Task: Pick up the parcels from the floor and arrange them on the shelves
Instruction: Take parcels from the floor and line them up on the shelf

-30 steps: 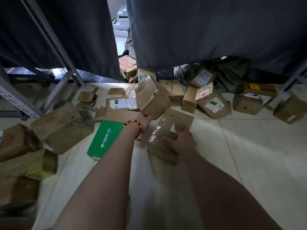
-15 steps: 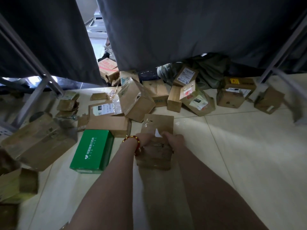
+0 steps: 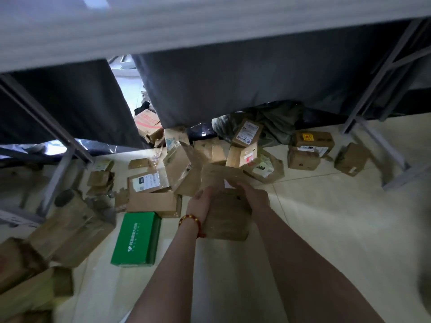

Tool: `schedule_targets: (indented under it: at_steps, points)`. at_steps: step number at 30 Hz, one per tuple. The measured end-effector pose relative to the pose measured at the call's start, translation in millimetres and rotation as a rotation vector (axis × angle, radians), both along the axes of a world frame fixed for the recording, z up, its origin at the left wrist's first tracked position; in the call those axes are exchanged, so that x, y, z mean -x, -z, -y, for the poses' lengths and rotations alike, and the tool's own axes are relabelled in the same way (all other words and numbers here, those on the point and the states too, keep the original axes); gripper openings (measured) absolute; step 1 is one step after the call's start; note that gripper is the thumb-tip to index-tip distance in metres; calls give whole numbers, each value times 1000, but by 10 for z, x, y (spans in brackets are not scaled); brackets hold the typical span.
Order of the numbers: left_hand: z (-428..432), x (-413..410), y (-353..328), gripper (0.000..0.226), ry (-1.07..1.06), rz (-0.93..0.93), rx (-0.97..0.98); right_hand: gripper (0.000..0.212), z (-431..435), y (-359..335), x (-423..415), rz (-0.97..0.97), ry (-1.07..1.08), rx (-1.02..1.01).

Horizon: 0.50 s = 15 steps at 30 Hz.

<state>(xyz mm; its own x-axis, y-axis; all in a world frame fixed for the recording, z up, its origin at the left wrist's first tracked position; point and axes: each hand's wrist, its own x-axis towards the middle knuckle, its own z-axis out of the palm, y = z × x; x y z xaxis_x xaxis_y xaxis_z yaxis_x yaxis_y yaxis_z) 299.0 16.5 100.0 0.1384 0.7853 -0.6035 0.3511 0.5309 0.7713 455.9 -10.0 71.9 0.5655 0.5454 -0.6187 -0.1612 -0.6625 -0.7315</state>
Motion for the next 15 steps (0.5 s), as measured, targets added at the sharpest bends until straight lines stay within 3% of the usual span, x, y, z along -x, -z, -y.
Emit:
schedule_targets:
  at_steps: [4, 9, 11, 13, 15]
  points:
    - [26, -219, -985, 49, -55, 47, 1, 47, 19, -944, -106, -5, 27, -60]
    - [-16, -400, -1791, 94, -48, -6, -61, 45, 156, -2113, -283, -10, 65, -73]
    - [100, -469, -2237, 100, -31, 14, -26, 35, 281, -2616, -331, 9, 74, -73]
    - [255, -524, -2786, 100, 6, 49, 19, 46, 418, -3103, -380, -3, 85, -51]
    - [340, -558, -3115, 106, 3, 76, 49, 43, 546, -3521, -429, 38, 62, -10]
